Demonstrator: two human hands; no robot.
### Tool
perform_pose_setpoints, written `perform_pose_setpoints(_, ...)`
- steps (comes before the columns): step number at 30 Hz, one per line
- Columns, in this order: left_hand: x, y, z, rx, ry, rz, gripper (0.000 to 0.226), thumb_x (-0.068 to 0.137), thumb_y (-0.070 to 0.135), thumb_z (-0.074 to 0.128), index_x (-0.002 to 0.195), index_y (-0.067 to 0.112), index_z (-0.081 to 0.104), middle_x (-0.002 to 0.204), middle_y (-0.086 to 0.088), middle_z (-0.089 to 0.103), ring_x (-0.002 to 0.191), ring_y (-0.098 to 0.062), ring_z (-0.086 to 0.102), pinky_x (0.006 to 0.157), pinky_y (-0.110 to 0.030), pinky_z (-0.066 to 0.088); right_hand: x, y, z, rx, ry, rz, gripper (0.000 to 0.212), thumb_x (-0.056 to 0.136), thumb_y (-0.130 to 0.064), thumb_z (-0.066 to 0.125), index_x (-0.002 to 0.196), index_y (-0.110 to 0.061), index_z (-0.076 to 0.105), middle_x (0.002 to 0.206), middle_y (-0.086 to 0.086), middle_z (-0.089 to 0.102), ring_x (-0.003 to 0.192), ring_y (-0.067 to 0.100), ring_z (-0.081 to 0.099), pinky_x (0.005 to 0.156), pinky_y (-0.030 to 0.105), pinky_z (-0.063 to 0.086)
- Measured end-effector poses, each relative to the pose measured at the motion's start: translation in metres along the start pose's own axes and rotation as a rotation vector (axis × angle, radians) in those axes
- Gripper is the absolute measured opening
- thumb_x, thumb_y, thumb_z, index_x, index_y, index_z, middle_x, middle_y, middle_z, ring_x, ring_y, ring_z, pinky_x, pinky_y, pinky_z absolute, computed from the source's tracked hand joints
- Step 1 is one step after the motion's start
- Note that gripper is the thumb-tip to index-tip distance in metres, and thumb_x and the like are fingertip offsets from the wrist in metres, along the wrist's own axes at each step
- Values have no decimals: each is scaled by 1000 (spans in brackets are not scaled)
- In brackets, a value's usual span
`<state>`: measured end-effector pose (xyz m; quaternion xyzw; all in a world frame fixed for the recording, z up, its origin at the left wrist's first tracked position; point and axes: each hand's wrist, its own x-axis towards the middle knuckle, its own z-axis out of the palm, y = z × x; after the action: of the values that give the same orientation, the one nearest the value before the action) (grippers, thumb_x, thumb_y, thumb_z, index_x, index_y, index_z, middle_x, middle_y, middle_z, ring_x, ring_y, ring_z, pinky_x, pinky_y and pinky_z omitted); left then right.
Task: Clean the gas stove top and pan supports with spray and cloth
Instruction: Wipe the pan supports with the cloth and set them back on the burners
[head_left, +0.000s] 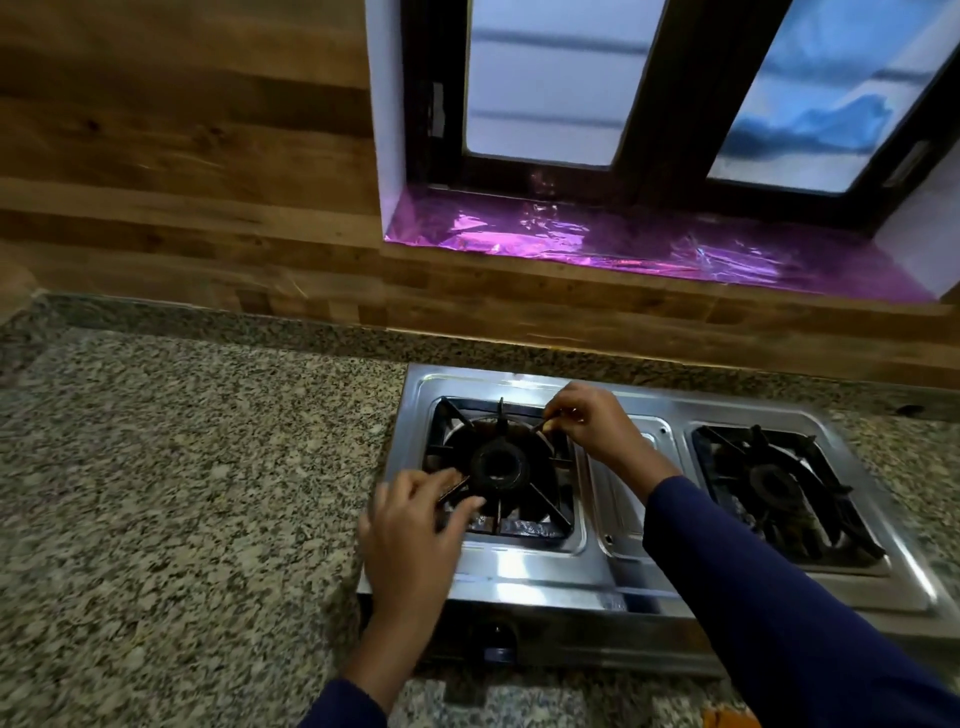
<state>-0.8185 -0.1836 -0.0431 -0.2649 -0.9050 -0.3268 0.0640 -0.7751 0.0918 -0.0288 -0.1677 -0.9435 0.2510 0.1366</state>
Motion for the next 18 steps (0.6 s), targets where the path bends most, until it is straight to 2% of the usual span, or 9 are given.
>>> perform_pose_setpoints(2,1,-14,-8,32,-12,-75,40,78,54,72,111,32,71,100,8,65,98,-17,57,83,-38,39,-1,3,1,12,2,-14,14,76,-1,78,84,-12,75,85,3,64,81,20,63,74,32,52)
perform_pose_setpoints(4,2,-20,-12,37,-35,-97,30,76,51,75,101,33,74,89,13,65,93,-16,56,80,-36,34,-1,7,2,23,2,-30,16,78,1,76,86,-13,75,86,-2,62,82,17,61,73,22,48)
perform_pose_setpoints(8,4,-20,-15,89,-34,-23,13,71,41,83,80,35,77,69,19,47,82,-15,55,75,-36,35,-2,10,1,57,-8,-53,16,81,2,73,89,-11,75,87,-4,60,82,13,59,72,7,40)
perform_pose_setpoints(13,2,-19,-15,74,-52,-11,10,70,38,85,75,34,78,68,15,58,79,-16,57,76,-37,37,-2,15,-1,78,-33,-58,18,82,5,70,91,-10,76,88,-2,61,82,12,59,71,4,39)
perform_pose_setpoints(18,-3,-20,-13,35,-58,4,10,71,37,84,77,34,77,69,14,59,77,-13,60,78,-35,35,-2,19,-1,86,-39,-81,19,81,7,71,90,-9,76,88,-1,64,82,14,62,72,6,41)
